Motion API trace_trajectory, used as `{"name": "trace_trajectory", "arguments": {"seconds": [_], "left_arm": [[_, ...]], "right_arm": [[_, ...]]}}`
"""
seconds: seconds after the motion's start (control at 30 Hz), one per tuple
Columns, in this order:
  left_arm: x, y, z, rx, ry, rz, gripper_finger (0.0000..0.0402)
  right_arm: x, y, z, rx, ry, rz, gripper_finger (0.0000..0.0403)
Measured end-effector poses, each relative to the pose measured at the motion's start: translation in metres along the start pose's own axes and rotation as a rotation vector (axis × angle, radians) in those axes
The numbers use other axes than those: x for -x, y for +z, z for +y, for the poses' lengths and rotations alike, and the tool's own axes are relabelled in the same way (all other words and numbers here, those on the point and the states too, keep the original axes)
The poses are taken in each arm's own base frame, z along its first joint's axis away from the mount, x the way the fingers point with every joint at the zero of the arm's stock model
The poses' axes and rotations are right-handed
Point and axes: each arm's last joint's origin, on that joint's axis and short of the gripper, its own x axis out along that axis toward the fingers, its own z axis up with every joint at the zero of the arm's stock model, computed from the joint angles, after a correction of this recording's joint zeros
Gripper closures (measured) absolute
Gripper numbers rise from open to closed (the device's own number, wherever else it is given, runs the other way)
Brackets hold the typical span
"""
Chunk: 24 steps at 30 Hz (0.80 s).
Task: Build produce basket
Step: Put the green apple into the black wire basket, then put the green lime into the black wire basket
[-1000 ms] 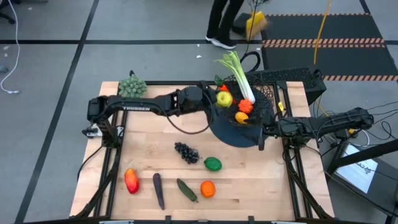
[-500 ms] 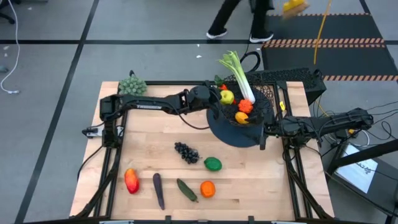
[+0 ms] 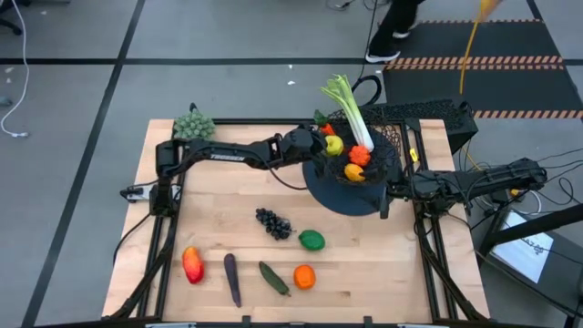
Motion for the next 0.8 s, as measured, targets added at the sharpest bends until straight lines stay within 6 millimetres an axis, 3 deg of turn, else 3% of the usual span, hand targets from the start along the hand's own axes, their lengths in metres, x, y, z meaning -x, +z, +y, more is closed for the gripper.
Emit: {"name": "trace_trajectory", "arguments": {"seconds": [0.23,0.43,0.67,0.8], "left_arm": [[0.004,0.005,0.000,0.009,-0.002,-0.012,0.0005],[0.023,0.020,0.003,0.043,-0.006,0.000,0.0011],[0.089,0.050,-0.007,0.040,-0.044,0.094,0.0049],[0.131,0.057,-0.019,0.033,-0.047,0.184,0.0079]], "right_arm": [[0.000,0.000,0.000,0.000,0.000,0.000,0.0064],[0.000,0.000,0.000,0.001,0.000,0.002,0.0064],[0.000,-0.004,-0.001,0.000,-0.012,0.044,0.0064],[0.000,-0.005,-0.002,0.000,-0.013,0.048,0.0064]]}}
